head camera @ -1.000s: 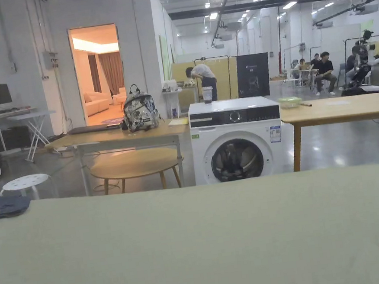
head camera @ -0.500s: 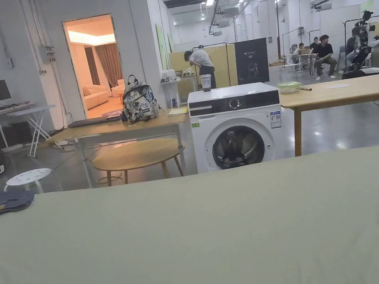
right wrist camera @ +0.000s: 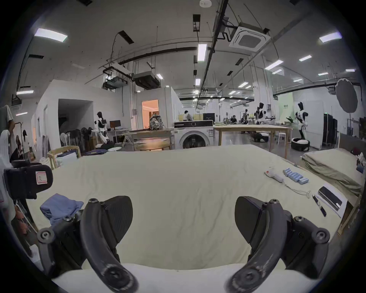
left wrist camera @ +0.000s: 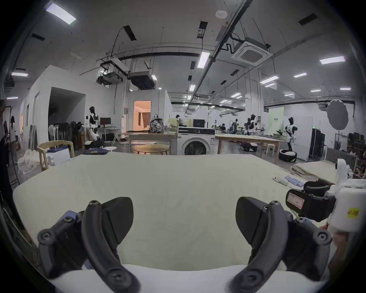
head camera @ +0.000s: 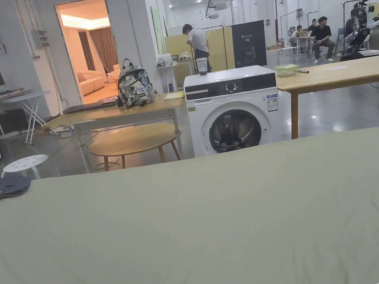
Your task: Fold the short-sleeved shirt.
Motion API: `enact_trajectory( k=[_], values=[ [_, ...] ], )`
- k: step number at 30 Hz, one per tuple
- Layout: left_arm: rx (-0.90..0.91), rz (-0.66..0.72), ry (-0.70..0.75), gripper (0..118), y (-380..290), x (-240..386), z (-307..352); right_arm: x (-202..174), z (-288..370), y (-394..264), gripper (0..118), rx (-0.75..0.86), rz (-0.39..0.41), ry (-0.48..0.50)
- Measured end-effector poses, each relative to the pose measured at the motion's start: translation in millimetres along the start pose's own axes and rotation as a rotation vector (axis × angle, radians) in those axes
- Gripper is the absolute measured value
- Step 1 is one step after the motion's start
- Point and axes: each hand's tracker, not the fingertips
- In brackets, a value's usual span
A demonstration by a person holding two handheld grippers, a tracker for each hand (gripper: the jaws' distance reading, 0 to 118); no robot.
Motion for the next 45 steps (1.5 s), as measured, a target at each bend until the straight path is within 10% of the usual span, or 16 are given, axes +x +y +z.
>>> enact_trajectory(
  k=[10, 19, 29, 45],
  values=[
    [-0.059, 0.02, 0.029, 105, -4.6, -3.4, -9.7, 3.3, -12.0, -3.7, 105, -0.088, 0.01, -0.083],
    [0.257, -0.039, 0.044, 105, 12.9, 0.6, 29.6, -1.2, 35.5, 18.2, 105, 0.27, 0.029, -0.036],
    [0.301, -0.019, 0.031, 105, 22.8, -6.2, 45.3, -16.0, 43.9, 36.0, 105, 0.252, 0.073, -0.038],
    [0.257, -0.02, 0.02, 105, 22.4, -4.1, 39.3, -12.8, 23.2, 44.5, 105, 0.037, -0.208, -0.069]
  ],
)
